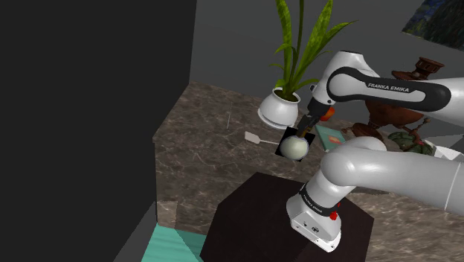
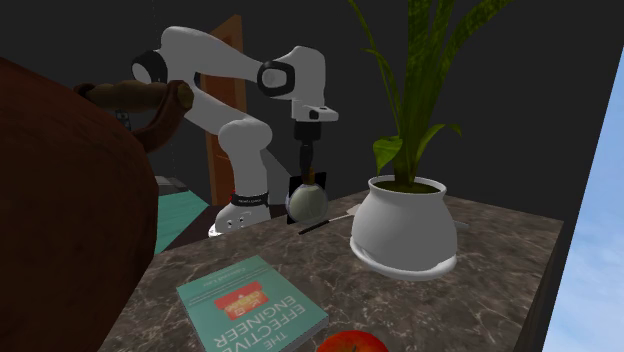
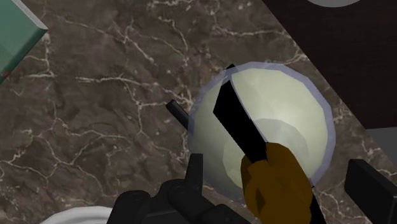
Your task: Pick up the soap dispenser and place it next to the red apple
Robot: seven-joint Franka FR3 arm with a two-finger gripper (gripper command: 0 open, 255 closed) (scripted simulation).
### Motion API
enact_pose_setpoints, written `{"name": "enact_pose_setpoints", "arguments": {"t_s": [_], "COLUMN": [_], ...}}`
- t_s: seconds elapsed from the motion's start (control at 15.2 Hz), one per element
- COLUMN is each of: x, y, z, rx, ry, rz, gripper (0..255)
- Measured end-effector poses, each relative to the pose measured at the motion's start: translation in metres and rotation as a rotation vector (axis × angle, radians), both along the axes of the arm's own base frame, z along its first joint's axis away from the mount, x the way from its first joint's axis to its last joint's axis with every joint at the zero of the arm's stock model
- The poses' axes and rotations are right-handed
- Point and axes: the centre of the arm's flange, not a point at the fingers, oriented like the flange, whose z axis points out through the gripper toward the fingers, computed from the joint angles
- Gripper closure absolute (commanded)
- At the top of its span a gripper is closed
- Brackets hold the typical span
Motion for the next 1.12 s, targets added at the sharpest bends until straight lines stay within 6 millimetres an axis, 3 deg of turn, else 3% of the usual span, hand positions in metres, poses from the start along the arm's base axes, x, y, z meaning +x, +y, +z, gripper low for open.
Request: {"name": "enact_pose_setpoints", "arguments": {"t_s": [0.2, 0.26, 0.92, 1.12], "x": [0.0, 0.0, 0.0, 0.0], "y": [0.0, 0.0, 0.0, 0.001], "z": [-0.001, -0.001, 0.0, 0.01], "rx": [0.0, 0.0, 0.001, 0.0], "ry": [0.0, 0.0, -0.001, 0.0], "rz": [0.0, 0.0, 0.0, 0.0], "gripper": [0, 255, 255, 255]}}
